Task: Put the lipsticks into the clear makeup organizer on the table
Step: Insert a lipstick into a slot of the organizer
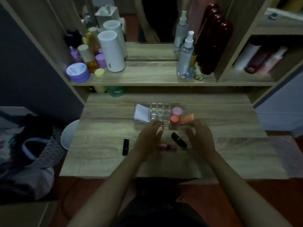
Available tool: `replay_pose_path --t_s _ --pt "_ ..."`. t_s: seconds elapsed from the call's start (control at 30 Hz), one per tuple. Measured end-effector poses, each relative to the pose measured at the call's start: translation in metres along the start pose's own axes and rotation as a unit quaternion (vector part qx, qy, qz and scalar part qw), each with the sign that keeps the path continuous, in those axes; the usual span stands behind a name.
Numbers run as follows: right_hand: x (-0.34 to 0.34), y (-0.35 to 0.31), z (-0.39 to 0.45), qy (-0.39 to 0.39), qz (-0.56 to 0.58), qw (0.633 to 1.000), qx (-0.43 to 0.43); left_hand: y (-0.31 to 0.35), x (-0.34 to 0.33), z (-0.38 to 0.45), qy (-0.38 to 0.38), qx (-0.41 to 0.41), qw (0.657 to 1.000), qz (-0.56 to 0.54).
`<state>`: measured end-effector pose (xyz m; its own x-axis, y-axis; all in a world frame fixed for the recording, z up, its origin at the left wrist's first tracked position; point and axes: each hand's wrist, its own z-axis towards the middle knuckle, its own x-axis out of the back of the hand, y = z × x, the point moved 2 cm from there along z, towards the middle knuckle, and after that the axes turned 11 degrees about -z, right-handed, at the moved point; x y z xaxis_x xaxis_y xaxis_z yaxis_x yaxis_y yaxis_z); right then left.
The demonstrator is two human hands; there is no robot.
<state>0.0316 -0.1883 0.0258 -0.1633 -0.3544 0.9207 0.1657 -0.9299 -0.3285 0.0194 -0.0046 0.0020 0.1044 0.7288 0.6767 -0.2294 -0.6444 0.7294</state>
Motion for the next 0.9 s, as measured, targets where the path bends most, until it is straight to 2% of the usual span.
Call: replay_pose_path --t_s 0.07,0.13,0.2,0.3,0.4,0.47,0.53,0.77,0.83,0.9 --pt "-0.015 -0.017 -0.001 -0.031 -0.005 0.999 0.015 -0.022 0.017 -0.01 0.081 0.067 0.994 -0.023" --pt "-0.031 -0.035 -0.005 -0.094 -0.015 0.995 0.036 -0.041 0.028 -0.022 0.139 0.13 0.981 -0.032" --pt "-0.049 -0.045 -0.006 -0.144 -0.053 0.985 0.078 -0.054 0.033 -0.027 0.159 0.212 0.963 -0.037" --pt "-0.063 -0.053 -0.006 -0.219 -0.156 0.955 0.125 -0.062 0.034 -0.031 0.121 0.304 0.945 -0.024" --pt "-0.062 -0.063 -0.006 -0.179 -0.255 0.933 0.178 -0.064 0.03 -0.032 0.087 0.301 0.95 0.008" --pt "-0.058 -0.067 -0.003 -0.131 -0.283 0.933 0.182 -0.064 0.027 -0.028 0.076 0.274 0.959 0.014" --pt "-0.058 -0.07 -0.002 -0.117 -0.291 0.929 0.196 -0.065 0.024 -0.025 0.068 0.246 0.967 0.007" --pt "-0.073 -0.06 -0.002 -0.23 -0.289 0.913 0.174 -0.073 0.024 -0.02 0.036 0.226 0.973 -0.021" --pt "-0.069 -0.059 0.009 -0.233 -0.274 0.92 0.157 -0.075 0.028 -0.016 0.041 0.222 0.973 -0.038" --pt "-0.062 -0.061 0.021 -0.207 -0.221 0.944 0.133 -0.075 0.034 -0.012 0.046 0.211 0.975 -0.051"
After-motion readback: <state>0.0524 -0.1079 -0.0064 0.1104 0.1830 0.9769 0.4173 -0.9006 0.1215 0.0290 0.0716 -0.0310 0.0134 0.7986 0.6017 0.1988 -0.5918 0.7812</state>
